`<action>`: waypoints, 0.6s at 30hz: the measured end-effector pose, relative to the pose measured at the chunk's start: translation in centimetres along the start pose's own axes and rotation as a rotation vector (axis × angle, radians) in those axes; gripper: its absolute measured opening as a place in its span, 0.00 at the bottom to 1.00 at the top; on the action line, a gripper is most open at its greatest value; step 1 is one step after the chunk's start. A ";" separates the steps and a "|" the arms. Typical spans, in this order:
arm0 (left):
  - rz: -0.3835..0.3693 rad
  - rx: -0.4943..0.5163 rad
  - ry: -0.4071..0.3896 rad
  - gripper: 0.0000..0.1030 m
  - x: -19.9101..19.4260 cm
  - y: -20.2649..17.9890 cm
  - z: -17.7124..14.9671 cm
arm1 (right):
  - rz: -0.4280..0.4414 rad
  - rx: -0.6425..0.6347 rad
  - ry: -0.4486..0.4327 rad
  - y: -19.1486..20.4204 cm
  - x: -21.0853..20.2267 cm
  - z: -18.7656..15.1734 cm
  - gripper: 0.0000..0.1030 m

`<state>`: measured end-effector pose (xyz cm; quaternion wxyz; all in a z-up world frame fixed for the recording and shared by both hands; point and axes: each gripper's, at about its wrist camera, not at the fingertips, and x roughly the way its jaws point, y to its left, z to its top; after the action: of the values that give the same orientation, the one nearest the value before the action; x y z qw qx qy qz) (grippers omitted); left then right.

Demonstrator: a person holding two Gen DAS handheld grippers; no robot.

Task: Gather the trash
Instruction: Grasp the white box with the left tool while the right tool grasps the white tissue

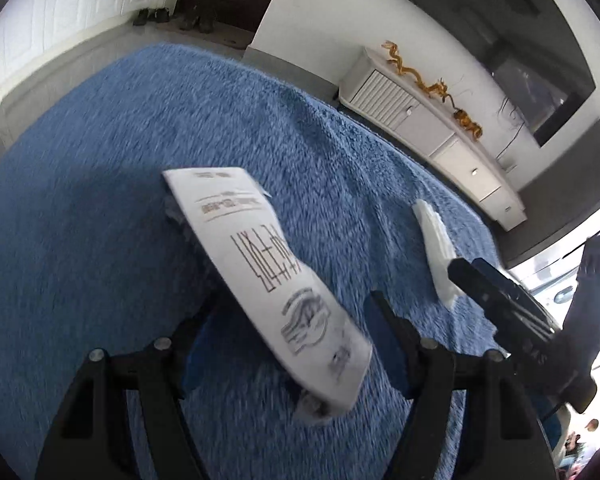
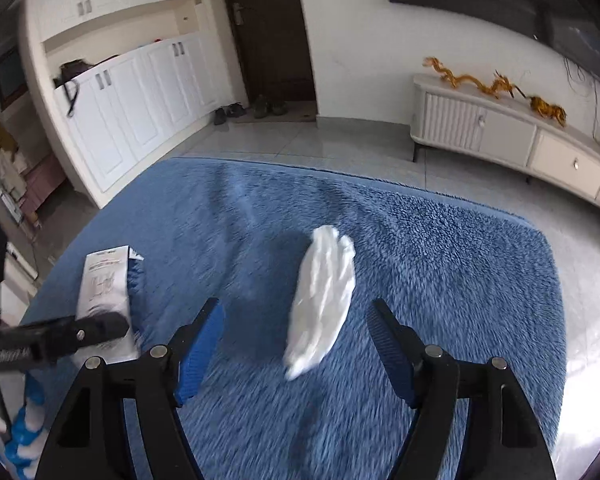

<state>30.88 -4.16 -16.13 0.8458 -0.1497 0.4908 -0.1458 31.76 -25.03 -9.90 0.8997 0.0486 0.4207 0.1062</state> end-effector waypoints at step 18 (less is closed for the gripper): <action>-0.116 0.084 -0.080 0.34 -5.6 0.1 -4.1 | 0.027 0.033 -0.066 -0.2 -6.0 -3.5 0.12</action>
<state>24.65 -2.31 -13.66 0.8603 -0.1479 0.4408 -0.2088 25.31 -26.66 -7.69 0.9105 0.0726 0.3920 0.1097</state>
